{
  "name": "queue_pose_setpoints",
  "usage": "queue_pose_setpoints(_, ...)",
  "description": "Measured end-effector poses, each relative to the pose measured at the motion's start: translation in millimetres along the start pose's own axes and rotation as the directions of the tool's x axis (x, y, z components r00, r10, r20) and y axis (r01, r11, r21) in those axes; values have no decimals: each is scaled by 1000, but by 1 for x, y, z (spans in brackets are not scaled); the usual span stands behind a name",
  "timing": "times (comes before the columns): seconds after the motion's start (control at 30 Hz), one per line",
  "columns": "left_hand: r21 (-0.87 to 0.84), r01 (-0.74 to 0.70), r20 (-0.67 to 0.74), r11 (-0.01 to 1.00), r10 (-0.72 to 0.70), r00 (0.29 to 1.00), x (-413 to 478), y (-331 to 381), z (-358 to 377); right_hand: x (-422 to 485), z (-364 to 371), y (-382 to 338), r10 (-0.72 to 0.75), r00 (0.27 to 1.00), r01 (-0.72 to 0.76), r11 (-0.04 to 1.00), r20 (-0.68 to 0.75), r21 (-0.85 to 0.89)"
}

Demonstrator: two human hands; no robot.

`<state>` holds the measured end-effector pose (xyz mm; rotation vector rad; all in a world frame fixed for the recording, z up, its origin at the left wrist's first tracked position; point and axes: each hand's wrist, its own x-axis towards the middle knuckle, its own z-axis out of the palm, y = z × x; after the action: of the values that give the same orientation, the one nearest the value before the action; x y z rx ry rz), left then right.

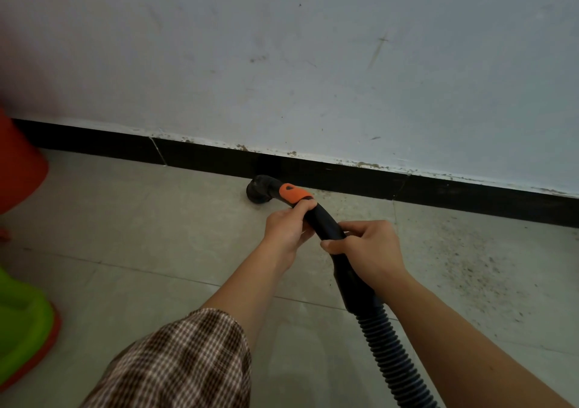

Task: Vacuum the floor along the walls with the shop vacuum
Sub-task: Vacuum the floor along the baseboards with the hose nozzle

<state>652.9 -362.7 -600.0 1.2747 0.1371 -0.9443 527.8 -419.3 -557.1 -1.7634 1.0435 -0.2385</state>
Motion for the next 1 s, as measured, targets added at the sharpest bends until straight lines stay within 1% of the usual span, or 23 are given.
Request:
queue_pose_setpoints(0.33,-8,-57,-45,998,56,997,9,8,-25,7,24,-7,-36,999,35,999,29,26)
queue_pose_setpoints(0.6,-24,-83,-112,996,80,990,11,14,-41,6,40,-16,-69,997,68,998,35,18)
queue_pose_setpoints(1.0,-36,-40,-100,999,36,994,2,5,-22,0,19,-13,-52,999,52,998,3,-38)
